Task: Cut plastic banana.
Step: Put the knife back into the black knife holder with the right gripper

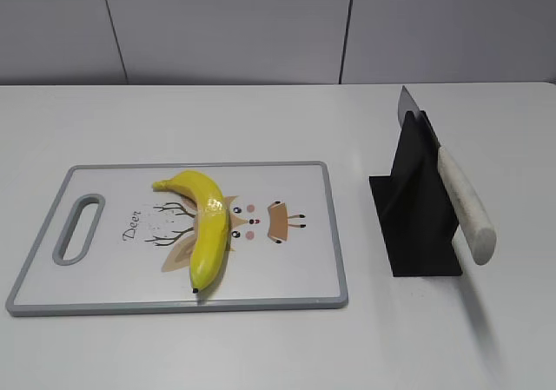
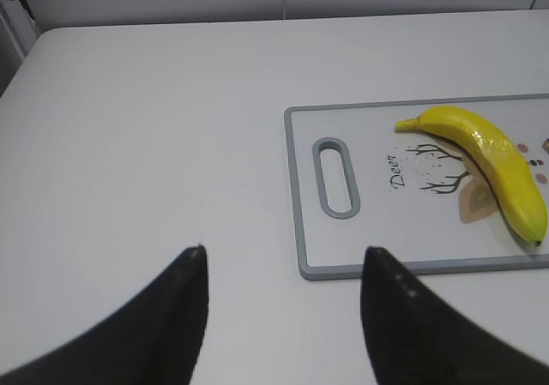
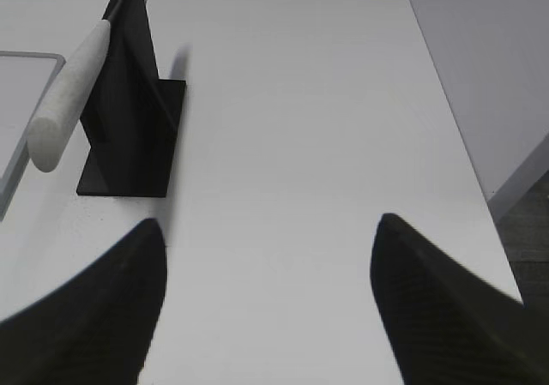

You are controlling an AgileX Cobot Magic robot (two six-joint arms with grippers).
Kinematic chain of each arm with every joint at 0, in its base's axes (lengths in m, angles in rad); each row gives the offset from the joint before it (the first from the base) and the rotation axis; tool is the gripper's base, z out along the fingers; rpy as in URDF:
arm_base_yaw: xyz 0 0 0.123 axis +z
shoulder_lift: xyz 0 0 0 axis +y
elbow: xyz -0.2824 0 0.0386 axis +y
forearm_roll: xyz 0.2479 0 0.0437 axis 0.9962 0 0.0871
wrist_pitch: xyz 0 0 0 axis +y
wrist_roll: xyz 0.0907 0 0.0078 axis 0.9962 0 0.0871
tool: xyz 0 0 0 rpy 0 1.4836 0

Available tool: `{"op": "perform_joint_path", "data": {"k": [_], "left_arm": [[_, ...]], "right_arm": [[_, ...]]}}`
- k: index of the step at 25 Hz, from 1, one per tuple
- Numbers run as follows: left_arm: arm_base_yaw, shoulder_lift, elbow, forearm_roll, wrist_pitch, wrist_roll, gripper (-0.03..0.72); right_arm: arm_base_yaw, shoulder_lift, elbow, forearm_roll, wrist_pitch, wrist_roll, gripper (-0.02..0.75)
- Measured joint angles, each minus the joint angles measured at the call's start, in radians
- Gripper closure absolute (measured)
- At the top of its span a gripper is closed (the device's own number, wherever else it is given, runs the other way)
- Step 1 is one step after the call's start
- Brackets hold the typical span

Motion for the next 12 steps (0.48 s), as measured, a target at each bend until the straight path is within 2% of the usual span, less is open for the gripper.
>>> {"op": "perform_joint_path", "data": {"k": [12], "left_arm": [[0.0, 0.0, 0.0, 0.0, 0.0, 0.0, 0.156]], "right_arm": [[-0.002, 0.0, 0.0, 0.0, 0.0, 0.001, 0.175]]}}
